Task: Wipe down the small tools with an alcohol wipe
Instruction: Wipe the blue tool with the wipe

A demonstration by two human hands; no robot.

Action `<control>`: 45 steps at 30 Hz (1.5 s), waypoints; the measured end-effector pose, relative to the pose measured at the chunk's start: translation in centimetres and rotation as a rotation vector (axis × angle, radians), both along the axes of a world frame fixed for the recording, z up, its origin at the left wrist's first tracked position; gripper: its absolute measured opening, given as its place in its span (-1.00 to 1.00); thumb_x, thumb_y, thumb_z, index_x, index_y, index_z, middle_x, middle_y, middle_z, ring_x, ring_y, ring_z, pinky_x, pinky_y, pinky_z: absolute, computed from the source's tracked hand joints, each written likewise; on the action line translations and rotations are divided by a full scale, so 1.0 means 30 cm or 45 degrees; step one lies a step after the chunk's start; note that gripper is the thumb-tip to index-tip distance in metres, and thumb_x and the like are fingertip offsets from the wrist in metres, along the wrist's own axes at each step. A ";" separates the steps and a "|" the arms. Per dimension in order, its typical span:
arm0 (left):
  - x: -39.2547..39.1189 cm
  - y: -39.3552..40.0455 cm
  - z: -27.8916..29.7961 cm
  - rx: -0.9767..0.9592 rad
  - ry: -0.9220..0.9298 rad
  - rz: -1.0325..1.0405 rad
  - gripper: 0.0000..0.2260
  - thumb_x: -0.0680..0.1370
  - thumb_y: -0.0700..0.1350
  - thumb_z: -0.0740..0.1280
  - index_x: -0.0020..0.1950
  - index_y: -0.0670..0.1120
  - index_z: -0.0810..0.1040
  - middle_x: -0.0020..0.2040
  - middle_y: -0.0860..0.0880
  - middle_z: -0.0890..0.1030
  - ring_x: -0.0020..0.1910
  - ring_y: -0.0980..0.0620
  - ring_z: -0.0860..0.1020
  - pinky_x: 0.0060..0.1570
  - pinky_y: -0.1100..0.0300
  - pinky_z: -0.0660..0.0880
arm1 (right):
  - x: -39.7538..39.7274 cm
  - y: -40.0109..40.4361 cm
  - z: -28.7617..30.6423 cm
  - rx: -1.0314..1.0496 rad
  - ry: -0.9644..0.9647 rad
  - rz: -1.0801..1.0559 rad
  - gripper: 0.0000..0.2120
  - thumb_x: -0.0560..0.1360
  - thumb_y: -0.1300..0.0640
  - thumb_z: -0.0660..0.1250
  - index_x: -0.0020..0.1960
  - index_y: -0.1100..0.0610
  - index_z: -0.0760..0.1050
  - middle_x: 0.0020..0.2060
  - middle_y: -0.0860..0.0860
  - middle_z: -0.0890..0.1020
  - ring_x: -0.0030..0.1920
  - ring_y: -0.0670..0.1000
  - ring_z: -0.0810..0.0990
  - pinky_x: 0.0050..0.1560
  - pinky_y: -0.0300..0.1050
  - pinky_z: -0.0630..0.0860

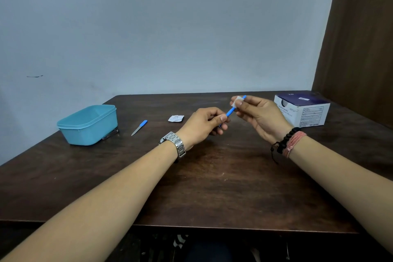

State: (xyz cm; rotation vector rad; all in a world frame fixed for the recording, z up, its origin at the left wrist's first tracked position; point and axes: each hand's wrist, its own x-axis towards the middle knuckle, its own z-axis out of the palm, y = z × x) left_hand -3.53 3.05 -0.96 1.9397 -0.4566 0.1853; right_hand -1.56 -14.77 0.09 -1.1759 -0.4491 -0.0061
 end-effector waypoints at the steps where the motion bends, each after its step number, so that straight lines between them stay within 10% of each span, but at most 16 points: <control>1: 0.001 -0.002 0.000 -0.003 0.005 -0.002 -0.85 0.62 -0.12 0.26 -0.11 -0.03 0.58 -0.25 0.01 0.64 -0.31 0.11 0.57 -0.24 0.27 0.49 | 0.001 -0.006 0.009 0.058 -0.018 -0.032 -0.74 0.27 0.14 0.47 -0.07 0.21 0.62 -0.15 0.01 0.72 -0.08 -0.09 0.67 -0.08 -0.30 0.57; 45: -0.006 -0.018 -0.006 0.050 -0.018 -0.002 -0.90 0.62 -0.15 0.28 -0.10 -0.06 0.52 -0.24 -0.04 0.66 -0.32 0.10 0.58 -0.26 0.30 0.50 | 0.023 -0.014 -0.013 -0.049 -0.094 -0.045 -0.76 0.36 0.13 0.39 -0.01 0.22 0.62 -0.09 0.01 0.72 -0.03 -0.09 0.66 -0.02 -0.28 0.57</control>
